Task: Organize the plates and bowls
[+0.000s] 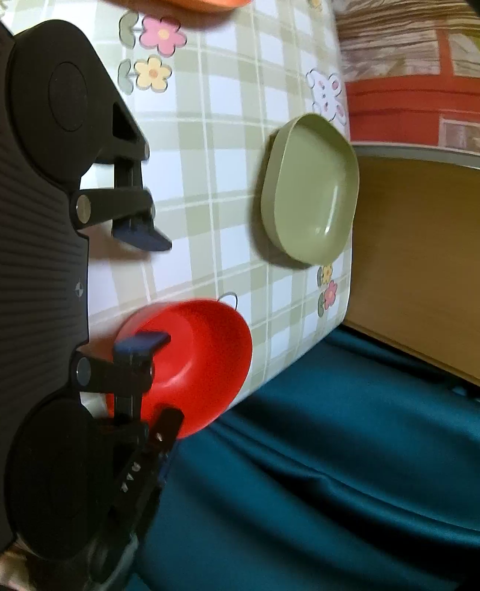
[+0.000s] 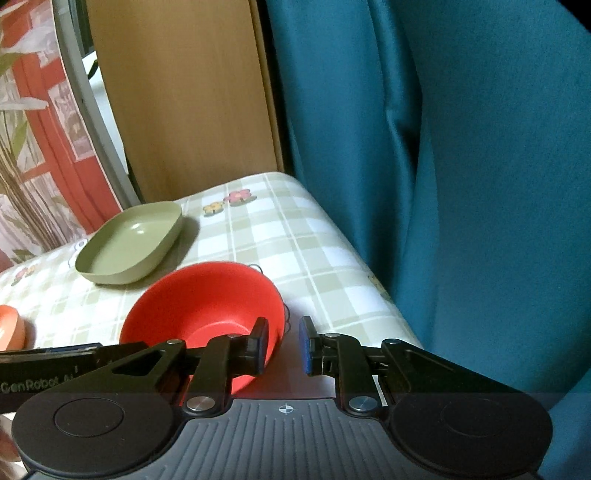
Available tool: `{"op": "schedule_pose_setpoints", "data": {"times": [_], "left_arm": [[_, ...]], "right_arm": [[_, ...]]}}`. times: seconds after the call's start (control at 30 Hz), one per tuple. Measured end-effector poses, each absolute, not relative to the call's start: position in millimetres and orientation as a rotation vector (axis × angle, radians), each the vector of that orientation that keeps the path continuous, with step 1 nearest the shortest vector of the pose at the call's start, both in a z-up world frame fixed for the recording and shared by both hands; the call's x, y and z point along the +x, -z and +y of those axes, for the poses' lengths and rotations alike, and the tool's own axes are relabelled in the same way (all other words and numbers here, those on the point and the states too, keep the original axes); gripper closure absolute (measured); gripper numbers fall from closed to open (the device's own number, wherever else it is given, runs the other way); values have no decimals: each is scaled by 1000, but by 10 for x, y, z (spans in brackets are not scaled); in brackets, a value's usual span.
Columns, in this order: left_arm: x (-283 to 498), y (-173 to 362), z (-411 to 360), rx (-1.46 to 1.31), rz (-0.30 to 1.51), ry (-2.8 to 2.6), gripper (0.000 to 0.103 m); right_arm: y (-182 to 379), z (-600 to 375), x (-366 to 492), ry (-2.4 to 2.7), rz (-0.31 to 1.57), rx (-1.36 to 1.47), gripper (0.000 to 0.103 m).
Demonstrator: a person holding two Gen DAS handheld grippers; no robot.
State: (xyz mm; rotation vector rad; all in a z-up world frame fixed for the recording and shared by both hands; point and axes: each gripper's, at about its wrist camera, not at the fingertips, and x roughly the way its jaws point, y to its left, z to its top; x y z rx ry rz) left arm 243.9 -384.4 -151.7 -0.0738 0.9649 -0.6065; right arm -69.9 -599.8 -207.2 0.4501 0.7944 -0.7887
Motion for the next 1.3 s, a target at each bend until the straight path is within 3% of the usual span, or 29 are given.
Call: {"op": "schedule_pose_setpoints", "data": {"times": [0.07,0.6,1.3], "left_arm": [[2415,1503,-3865,-61,963,657,89],[2250,1067,-3374,-40,996,543,89],[1839,345,-1617,6,912,378,87]], "right_arm": [[2089,-5974,-697,782,797,453,92],[1772,-5472,-517,682,757,482,96],[1090,-3821,283,430,693,473,95]]}}
